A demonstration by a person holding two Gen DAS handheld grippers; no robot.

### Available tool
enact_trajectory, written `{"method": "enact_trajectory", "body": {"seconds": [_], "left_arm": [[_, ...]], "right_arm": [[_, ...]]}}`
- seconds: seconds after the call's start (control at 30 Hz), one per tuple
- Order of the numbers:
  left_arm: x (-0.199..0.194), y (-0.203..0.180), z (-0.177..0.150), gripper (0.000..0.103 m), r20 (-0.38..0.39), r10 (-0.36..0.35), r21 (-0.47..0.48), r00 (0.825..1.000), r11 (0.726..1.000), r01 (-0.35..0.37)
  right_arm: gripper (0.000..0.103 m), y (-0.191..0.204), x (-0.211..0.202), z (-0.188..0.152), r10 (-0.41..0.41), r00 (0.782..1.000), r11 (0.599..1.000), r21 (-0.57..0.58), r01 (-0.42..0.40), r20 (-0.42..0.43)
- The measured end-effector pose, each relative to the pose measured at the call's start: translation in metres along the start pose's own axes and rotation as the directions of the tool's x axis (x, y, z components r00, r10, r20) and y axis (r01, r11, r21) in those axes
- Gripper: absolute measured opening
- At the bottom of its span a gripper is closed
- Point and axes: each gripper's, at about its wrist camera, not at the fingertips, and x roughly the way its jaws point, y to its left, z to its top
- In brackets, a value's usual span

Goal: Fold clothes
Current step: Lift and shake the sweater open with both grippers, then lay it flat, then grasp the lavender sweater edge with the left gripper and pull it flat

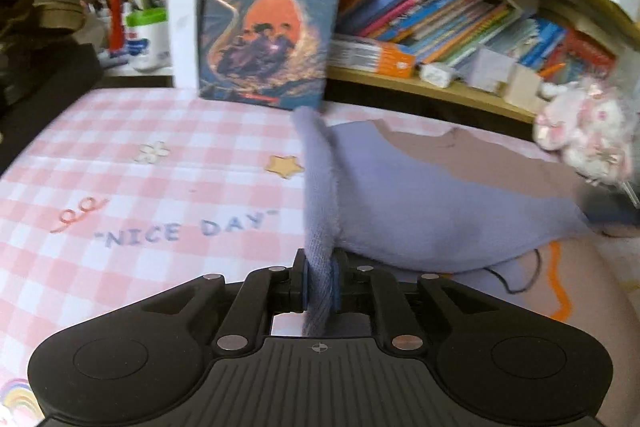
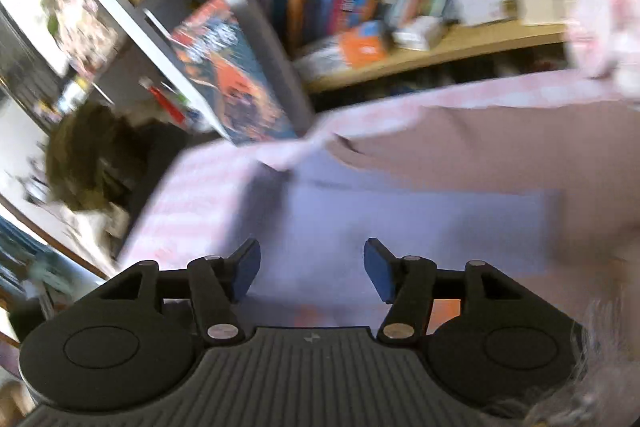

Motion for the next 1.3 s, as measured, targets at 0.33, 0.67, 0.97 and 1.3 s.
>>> {"method": "enact_trajectory", "body": {"seconds": [0.33, 0.67, 0.97, 1.3], "left_arm": [[-0.064, -0.023, -0.008, 0.05, 0.114, 0.031, 0.071, 0.993, 0.997, -0.039], [-0.063, -0.091, -0.062, 0.05, -0.005, -0.04, 0.175, 0.999, 0.984, 0.04], [-0.027, -0.215, -0.059, 0.05, -0.005, -0.162, 0.539, 0.987, 0.831, 0.139], [0.021, -0.301, -0.087, 0.049, 0.018, -0.09, 0.826, 0.996, 0.562, 0.035]], "right_arm": [[0.055, -0.081, -0.067, -0.078, -0.396, 0.918, 0.918, -0.05, 0.395, -0.032], [0.024, -0.081, -0.082, -0.125, -0.371, 0.923, 0.913, -0.222, 0.343, -0.1], [0.012, -0.071, -0.096, -0.137, -0.218, 0.954, 0.956, -0.239, 0.168, -0.205], [0.012, -0.075, -0.113, -0.141, -0.163, 0.967, 0.963, -0.245, 0.113, -0.196]]}}
